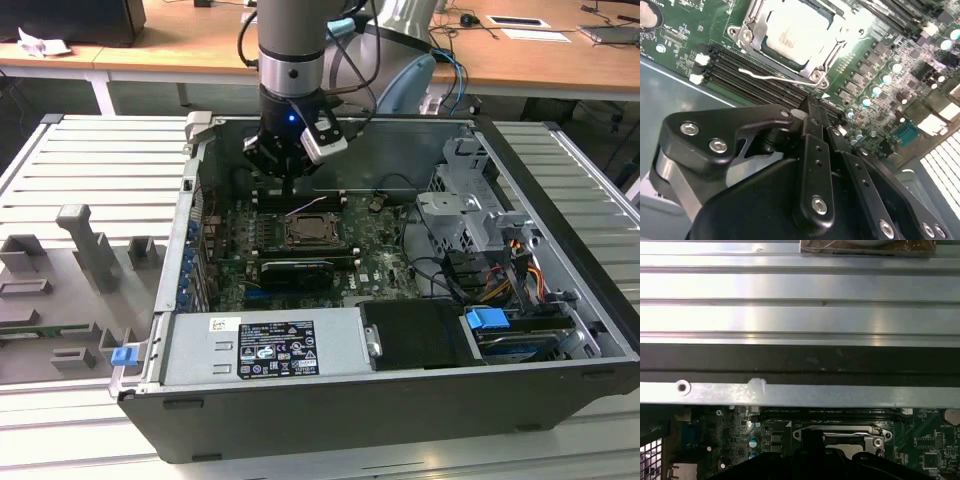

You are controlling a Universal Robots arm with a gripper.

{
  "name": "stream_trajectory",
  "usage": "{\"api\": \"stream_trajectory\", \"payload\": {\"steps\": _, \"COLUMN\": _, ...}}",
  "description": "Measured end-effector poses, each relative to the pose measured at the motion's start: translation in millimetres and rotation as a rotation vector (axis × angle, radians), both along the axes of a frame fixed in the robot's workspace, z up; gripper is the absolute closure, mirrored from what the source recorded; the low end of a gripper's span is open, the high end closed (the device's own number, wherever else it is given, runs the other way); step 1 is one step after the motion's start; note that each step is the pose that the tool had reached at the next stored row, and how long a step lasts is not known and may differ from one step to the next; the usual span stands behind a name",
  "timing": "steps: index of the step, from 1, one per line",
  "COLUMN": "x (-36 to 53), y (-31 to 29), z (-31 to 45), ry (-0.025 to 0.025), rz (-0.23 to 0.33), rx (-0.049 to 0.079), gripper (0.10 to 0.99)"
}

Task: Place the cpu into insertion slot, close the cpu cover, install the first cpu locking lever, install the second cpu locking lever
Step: 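Install the first cpu locking lever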

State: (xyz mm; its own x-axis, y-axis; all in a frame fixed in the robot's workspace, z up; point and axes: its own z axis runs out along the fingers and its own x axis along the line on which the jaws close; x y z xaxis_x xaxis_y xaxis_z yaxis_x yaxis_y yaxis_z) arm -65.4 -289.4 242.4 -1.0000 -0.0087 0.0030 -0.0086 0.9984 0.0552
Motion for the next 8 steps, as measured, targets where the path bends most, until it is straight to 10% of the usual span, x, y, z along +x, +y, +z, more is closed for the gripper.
{"api": "stream_trajectory", "payload": {"steps": 8, "x": 11.6, "y": 0.1, "z": -8.6, "ry": -0.0001, "rz": 0.000, "rx": 0.017, "gripper": 0.980}}
